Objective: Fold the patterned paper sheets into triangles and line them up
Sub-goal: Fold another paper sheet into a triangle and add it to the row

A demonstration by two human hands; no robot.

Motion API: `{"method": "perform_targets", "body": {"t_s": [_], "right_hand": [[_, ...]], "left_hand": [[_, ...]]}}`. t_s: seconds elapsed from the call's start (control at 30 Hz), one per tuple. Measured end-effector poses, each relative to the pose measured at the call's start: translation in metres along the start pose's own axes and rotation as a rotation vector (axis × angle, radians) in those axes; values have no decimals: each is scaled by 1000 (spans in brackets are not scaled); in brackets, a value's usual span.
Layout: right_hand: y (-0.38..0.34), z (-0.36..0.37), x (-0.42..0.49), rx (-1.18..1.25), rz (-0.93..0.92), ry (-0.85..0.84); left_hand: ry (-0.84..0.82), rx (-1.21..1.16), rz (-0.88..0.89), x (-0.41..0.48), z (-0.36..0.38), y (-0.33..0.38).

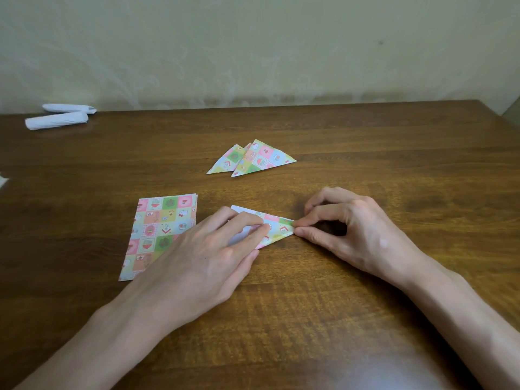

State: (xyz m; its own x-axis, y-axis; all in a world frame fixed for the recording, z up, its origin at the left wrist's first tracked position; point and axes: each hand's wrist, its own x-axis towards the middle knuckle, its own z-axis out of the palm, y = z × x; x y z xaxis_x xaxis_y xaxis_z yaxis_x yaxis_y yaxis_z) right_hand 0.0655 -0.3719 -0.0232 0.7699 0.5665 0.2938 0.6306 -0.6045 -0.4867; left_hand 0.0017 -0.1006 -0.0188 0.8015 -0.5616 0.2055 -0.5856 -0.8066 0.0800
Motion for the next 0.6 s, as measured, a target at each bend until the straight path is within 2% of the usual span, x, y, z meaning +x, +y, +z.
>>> {"method": "perform_targets", "body": {"t_s": [0.6], "right_hand": [[2,0,0,26,50,-1]], "left_hand": [[-10,30,20,2,-2,0]]}}
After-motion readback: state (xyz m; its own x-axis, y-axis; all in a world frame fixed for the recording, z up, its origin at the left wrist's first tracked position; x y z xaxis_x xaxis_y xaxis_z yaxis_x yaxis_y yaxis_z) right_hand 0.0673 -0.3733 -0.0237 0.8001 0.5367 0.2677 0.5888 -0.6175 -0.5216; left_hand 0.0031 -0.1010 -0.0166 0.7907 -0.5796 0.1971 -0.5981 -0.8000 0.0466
